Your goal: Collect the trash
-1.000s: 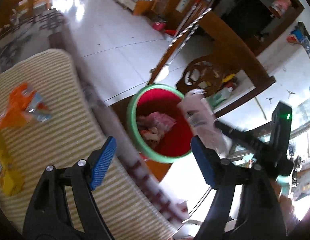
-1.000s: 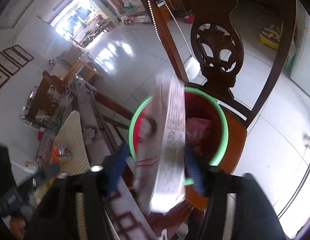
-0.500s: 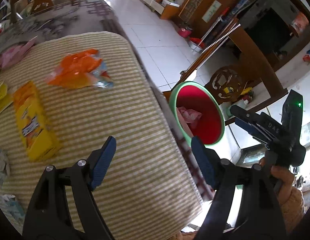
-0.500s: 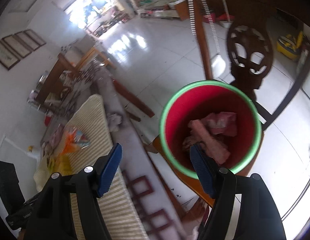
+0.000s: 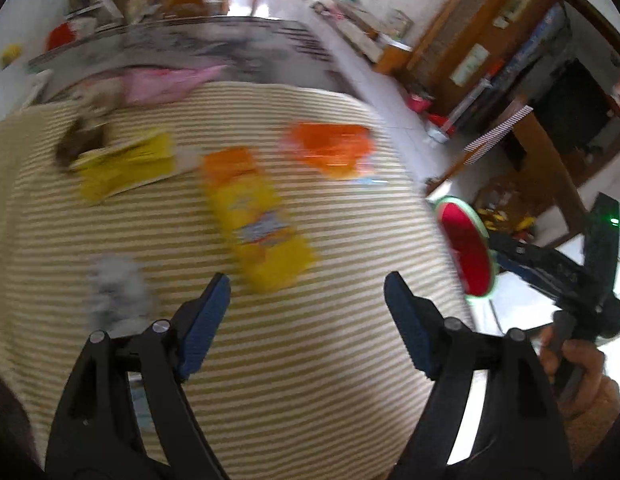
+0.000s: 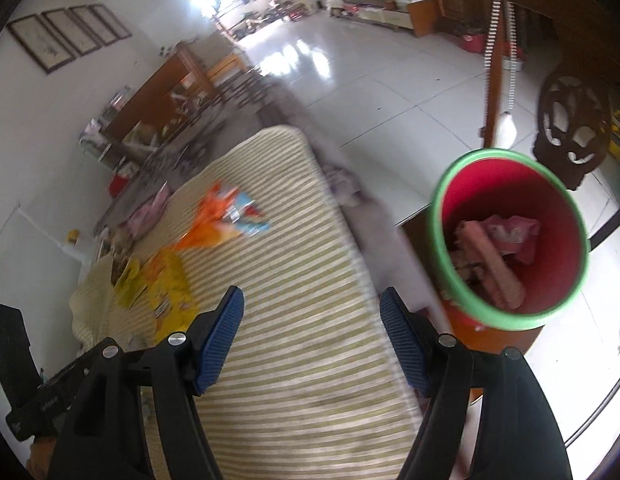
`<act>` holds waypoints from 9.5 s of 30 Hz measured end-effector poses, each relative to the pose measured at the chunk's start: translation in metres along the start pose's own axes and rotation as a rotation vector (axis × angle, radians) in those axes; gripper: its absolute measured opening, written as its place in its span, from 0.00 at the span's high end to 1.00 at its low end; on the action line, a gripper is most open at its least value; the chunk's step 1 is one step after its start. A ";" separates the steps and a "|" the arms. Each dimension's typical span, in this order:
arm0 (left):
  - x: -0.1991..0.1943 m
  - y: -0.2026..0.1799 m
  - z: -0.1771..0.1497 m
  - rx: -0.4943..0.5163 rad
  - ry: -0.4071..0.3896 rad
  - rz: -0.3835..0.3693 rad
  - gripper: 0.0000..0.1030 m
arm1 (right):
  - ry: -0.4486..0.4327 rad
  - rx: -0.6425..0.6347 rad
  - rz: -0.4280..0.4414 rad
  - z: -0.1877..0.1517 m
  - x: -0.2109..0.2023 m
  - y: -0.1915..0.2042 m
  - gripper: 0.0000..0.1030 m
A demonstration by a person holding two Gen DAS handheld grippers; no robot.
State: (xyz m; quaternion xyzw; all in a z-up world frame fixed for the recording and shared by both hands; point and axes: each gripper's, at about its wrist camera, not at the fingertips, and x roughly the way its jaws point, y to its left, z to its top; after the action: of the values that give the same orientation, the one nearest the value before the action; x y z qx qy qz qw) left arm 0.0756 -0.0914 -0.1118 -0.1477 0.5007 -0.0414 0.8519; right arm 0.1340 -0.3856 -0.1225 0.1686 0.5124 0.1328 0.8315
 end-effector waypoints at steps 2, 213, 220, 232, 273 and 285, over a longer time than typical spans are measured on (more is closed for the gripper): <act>-0.006 0.033 -0.006 -0.044 -0.004 0.072 0.26 | 0.011 -0.017 0.007 -0.007 0.005 0.016 0.33; -0.034 0.138 -0.039 -0.276 -0.006 0.017 0.31 | 0.200 -0.442 -0.089 -0.016 0.155 0.182 0.23; -0.044 0.164 -0.027 -0.215 -0.030 0.040 0.27 | 0.238 -0.465 -0.130 -0.030 0.169 0.188 0.41; 0.006 0.202 0.108 -0.158 -0.151 0.141 0.27 | 0.181 -0.378 -0.080 -0.075 0.091 0.160 0.41; 0.067 0.231 0.167 -0.177 -0.054 0.154 0.40 | 0.135 -0.261 -0.095 -0.085 0.063 0.138 0.40; 0.098 0.247 0.178 -0.264 -0.006 0.091 0.57 | 0.127 -0.217 -0.107 -0.086 0.056 0.126 0.40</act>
State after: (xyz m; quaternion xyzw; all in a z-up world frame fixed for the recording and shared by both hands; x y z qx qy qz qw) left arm 0.2591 0.1602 -0.1853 -0.2358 0.5054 0.0642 0.8276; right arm 0.0752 -0.2372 -0.1515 0.0415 0.5549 0.1533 0.8166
